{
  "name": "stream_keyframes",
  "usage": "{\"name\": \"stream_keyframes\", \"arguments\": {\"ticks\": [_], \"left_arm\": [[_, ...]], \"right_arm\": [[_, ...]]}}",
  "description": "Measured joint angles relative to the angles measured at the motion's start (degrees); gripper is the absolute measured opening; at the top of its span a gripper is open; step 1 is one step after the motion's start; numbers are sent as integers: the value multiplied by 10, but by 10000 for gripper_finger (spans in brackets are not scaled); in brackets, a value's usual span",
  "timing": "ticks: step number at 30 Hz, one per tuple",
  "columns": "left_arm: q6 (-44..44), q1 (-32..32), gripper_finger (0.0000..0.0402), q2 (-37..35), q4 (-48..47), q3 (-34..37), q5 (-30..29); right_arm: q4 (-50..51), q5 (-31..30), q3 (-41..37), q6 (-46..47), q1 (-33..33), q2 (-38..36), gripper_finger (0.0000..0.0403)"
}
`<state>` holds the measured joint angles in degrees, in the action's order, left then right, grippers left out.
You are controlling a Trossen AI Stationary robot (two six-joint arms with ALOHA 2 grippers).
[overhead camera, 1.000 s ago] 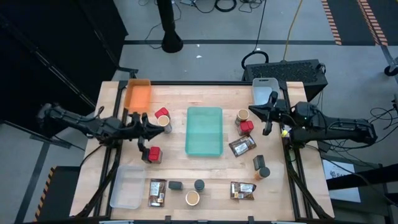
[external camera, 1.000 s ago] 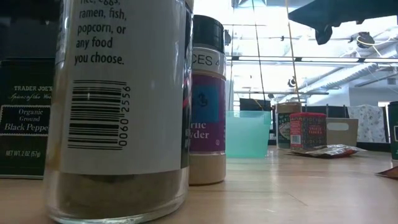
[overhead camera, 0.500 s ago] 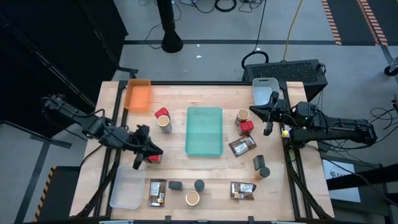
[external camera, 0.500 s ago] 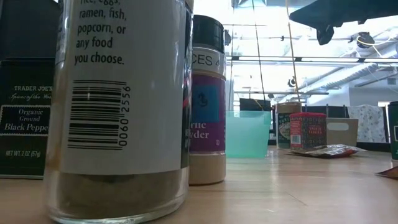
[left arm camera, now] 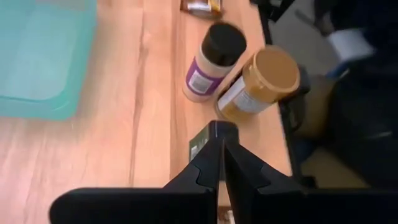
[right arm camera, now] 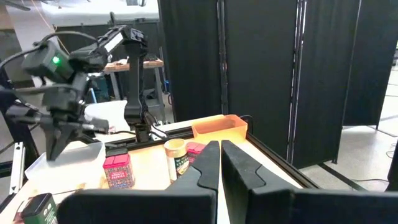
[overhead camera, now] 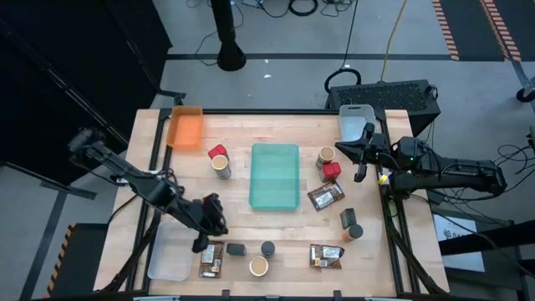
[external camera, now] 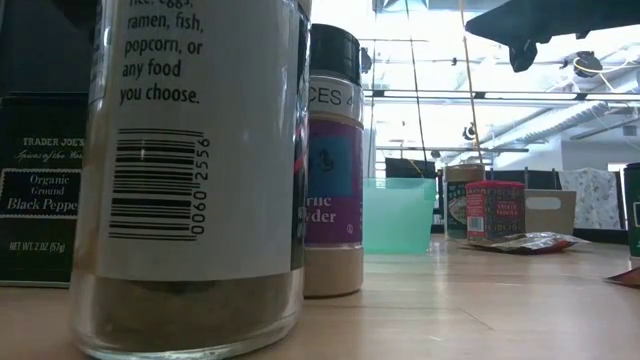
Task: Sort spices by type
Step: Put the bottom black seasoning can into the orange bin
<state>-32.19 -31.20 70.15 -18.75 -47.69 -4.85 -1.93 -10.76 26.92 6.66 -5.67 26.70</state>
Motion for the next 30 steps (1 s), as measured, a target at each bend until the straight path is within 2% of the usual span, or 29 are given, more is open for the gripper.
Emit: {"name": "stream_keyframes", "arguments": {"ticks": [4,10,12,14,19,24,30], "left_arm": [[7,1,22,24,-1,-10,4],[-78,0,22,50,-1,-37,11],[-79,-5,22,75,-7,-55,10],[-78,-9,22,101,-39,-88,8],[-75,-11,22,140,-200,-169,-20],[-86,-12,22,141,-208,-175,-22],[-190,-16,22,149,-240,-180,15]], "right_arm": [[0,0,0,-4,0,0,0],[1,-43,0,-13,0,3,0],[1,-43,0,-13,0,5,0],[2,-42,0,-9,0,5,0],[4,-42,0,-4,0,5,0],[4,-42,0,-2,0,5,0],[4,-42,0,-1,0,5,0]]}}
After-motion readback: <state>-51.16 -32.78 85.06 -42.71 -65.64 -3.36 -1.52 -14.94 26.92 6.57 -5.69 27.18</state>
